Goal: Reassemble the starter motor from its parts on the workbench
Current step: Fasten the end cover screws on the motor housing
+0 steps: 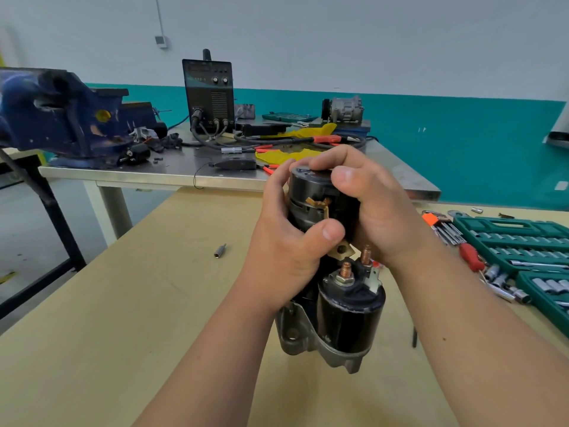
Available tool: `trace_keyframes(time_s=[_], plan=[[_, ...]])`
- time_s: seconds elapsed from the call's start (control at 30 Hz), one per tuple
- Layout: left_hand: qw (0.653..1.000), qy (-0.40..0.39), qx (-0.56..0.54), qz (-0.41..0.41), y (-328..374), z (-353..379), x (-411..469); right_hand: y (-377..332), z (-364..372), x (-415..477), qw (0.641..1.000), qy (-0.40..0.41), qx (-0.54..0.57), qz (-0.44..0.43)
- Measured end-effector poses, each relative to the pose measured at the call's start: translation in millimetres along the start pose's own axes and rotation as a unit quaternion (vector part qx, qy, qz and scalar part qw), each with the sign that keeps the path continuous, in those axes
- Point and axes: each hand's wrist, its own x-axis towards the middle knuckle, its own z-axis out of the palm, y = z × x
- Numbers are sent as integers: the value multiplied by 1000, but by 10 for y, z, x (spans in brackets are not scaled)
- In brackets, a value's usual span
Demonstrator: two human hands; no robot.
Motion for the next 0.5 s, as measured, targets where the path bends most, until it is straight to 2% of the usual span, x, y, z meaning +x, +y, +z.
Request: trace_keyframes(time_s=[0.1, 0.33, 0.43, 0.5], plan=[[1000, 6, -2, 2, -4, 8, -11, 1, -14, -8, 1000, 3, -2, -9], [999, -15, -43, -6, 42, 61, -10, -66, 2, -29, 988, 50, -117, -87], [997, -23, -79, -1, 53, 67, -27, -41, 21, -36, 991, 41, -102, -81], [999, -4, -51, 16, 35, 59, -32, -26, 26, -43, 993, 37, -84, -80]])
